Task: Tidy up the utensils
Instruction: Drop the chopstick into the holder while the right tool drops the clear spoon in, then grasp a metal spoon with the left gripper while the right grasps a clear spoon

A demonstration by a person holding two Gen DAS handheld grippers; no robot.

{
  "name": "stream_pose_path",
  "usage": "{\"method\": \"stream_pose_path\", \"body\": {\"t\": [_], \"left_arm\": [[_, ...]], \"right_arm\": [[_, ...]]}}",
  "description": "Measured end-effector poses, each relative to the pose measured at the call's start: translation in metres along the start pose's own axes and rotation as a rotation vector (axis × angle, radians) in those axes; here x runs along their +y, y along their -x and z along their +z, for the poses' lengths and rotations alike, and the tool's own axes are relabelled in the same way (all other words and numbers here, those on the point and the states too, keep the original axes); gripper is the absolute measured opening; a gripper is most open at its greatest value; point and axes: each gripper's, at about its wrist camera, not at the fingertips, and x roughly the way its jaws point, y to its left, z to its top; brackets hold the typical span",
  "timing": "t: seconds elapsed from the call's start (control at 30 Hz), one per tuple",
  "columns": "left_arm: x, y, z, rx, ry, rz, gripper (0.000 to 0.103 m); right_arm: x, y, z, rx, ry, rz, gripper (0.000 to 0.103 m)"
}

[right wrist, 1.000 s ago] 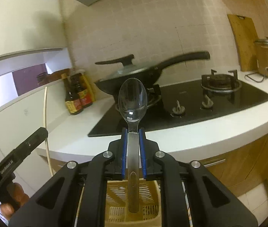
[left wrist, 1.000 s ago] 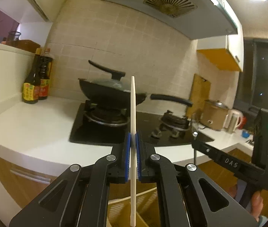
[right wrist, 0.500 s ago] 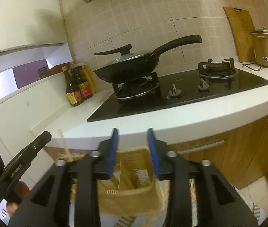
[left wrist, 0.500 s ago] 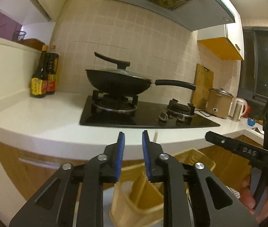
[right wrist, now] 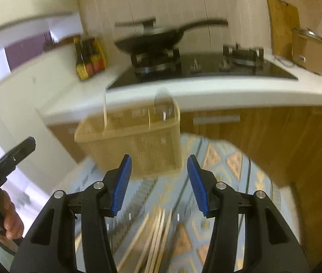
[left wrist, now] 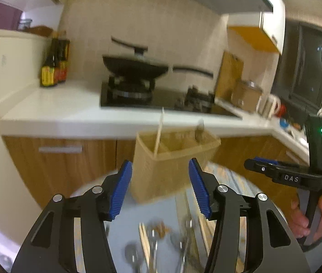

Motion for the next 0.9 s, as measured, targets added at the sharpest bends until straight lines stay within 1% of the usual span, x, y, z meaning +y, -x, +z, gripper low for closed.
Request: {"method": "stream_pose_path", "body": {"t": [0.03, 0.07, 0.17, 0.2, 0.23, 0.3, 0.33, 0.4, 0.43, 0.5, 0.57, 0.67, 0.77, 0.83, 0.9], "left_arm": [[-0.001, 0.0, -0.008, 0.05, -0.003, -0.005, 0.05], [-0.002, -0.001, -0.014, 0.081, -0.005, -0.011, 0.05], [-0.004, -0.009, -0.037, 0.209, -0.029, -0.016, 0.048], [-0.006, -0.013, -0.043, 0.242, -0.042, -0.018, 0.048], [-0.008, -0.018, -0.051, 0.291, -0.064, -0.029, 0.048], [-0.011, -0.029, -0.065, 0.377, -0.087, -0.055, 0.048], [-0.013, -0.036, -0.073, 0.435, -0.094, -0.072, 0.046], [-0.017, -0.049, -0.087, 0.524, -0.106, -0.108, 0.046], [-0.018, -0.054, -0.092, 0.552, -0.114, -0.115, 0.045], [-0.022, -0.061, -0.101, 0.59, -0.141, -0.111, 0.043], [-0.026, -0.067, -0.106, 0.62, -0.162, -0.106, 0.042], [-0.031, -0.08, -0.111, 0.668, -0.2, -0.07, 0.042], [-0.041, -0.093, -0.112, 0.71, -0.251, -0.031, 0.039], [-0.046, -0.102, -0.115, 0.74, -0.282, -0.007, 0.029], [-0.051, -0.107, -0.118, 0.758, -0.314, 0.024, 0.024]], "right_arm": [[0.002, -0.003, -0.008, 0.046, -0.002, -0.002, 0.047], [0.003, -0.006, -0.016, 0.083, -0.008, -0.001, 0.047], [0.003, -0.015, -0.035, 0.155, -0.025, -0.012, 0.046], [0.002, -0.019, -0.04, 0.173, -0.029, -0.024, 0.043], [0.0, -0.024, -0.046, 0.202, -0.035, -0.034, 0.037], [-0.007, -0.036, -0.054, 0.265, -0.064, -0.026, 0.035], [-0.01, -0.041, -0.057, 0.288, -0.076, -0.024, 0.034], [-0.019, -0.052, -0.063, 0.335, -0.095, -0.03, 0.03], [-0.024, -0.059, -0.067, 0.365, -0.111, -0.03, 0.029], [-0.032, -0.071, -0.075, 0.414, -0.147, -0.016, 0.025], [-0.038, -0.076, -0.08, 0.434, -0.162, -0.015, 0.024], [-0.039, -0.084, -0.082, 0.456, -0.141, -0.041, 0.024], [-0.036, -0.093, -0.083, 0.482, -0.124, -0.044, 0.024], [-0.03, -0.097, -0.082, 0.485, -0.093, -0.062, 0.024], [-0.024, -0.099, -0.081, 0.492, -0.061, -0.082, 0.024]]}}
